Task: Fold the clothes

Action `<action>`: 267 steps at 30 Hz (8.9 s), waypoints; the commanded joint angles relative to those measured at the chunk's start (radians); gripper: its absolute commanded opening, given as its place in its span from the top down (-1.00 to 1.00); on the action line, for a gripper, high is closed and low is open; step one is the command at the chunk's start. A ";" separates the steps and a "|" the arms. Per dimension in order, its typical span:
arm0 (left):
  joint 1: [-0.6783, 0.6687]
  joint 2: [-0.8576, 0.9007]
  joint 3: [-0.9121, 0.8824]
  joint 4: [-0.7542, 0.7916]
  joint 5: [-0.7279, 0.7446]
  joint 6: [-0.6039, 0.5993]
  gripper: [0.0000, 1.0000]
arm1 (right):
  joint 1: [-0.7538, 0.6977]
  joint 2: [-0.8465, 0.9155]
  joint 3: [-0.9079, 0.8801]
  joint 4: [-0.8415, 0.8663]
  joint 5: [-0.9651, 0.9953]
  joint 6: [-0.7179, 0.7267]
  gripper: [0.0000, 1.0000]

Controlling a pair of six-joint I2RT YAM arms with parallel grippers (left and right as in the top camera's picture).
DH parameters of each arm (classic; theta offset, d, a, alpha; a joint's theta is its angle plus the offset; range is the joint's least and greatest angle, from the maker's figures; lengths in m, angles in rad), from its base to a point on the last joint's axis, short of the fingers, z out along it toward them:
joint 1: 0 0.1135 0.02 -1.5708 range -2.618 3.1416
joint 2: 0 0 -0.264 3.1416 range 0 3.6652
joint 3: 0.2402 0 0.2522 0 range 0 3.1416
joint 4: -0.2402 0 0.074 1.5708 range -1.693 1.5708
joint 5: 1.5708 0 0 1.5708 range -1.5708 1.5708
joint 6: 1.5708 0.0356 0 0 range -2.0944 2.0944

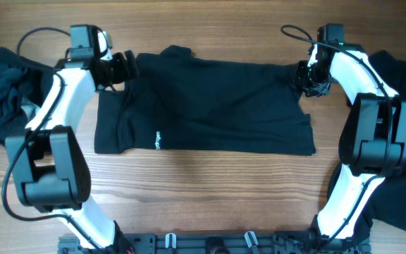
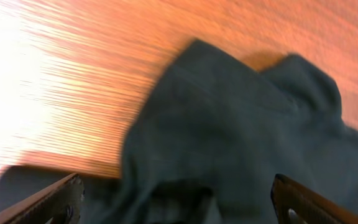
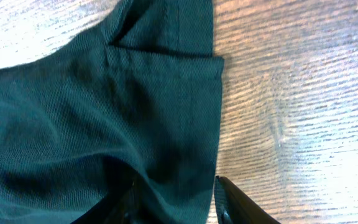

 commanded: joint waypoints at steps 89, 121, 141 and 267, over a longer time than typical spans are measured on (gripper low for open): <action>-0.114 0.348 0.222 0.262 -0.038 0.066 0.92 | 0.066 -0.146 0.121 -0.256 -0.060 -0.114 0.42; -0.120 0.394 0.221 0.207 -0.131 0.074 0.35 | 0.068 -0.146 0.121 -0.259 -0.061 -0.072 0.42; -0.142 0.390 0.222 0.365 -0.116 0.095 -0.01 | 0.068 -0.146 0.121 -0.258 -0.045 -0.069 0.42; -0.268 0.030 0.091 -0.609 0.052 0.017 -0.33 | -0.063 -0.069 0.103 -0.566 0.308 -0.093 0.28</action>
